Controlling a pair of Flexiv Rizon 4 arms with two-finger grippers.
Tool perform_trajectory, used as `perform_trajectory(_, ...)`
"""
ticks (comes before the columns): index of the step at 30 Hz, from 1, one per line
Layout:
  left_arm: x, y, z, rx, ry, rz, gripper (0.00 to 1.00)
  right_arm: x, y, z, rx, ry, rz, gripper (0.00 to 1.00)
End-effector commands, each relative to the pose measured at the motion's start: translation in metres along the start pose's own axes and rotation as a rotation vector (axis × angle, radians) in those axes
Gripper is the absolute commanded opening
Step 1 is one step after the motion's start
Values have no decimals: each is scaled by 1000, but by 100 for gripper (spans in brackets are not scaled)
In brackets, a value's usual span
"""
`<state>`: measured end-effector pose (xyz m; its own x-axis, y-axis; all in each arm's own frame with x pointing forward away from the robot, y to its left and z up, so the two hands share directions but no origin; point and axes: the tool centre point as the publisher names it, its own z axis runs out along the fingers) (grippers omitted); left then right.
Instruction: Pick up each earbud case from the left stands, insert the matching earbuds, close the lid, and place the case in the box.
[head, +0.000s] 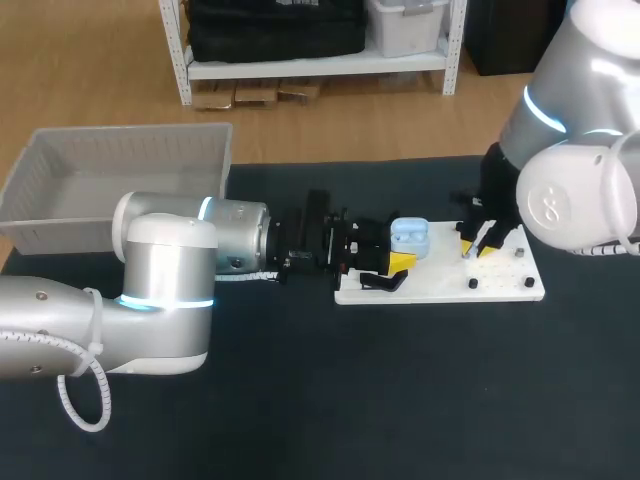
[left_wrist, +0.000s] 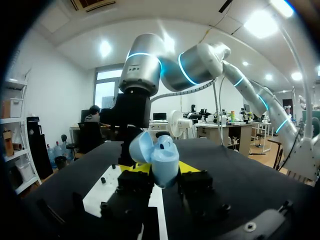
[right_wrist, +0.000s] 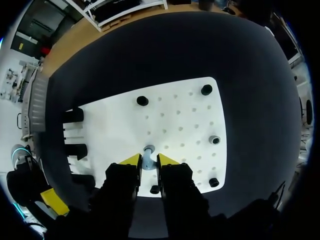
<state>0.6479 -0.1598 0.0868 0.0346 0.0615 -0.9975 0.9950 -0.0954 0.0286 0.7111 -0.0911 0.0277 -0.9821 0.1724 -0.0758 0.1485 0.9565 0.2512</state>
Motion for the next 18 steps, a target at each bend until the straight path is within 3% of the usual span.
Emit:
perform_trajectory(1, 1, -2, 1, -7, -1, 2, 0, 1, 0, -4, 5, -5, 2, 0)
perform_trajectory(18, 1, -2, 1, -7, -1, 2, 0, 14, 2, -37, 39, -31, 2, 0)
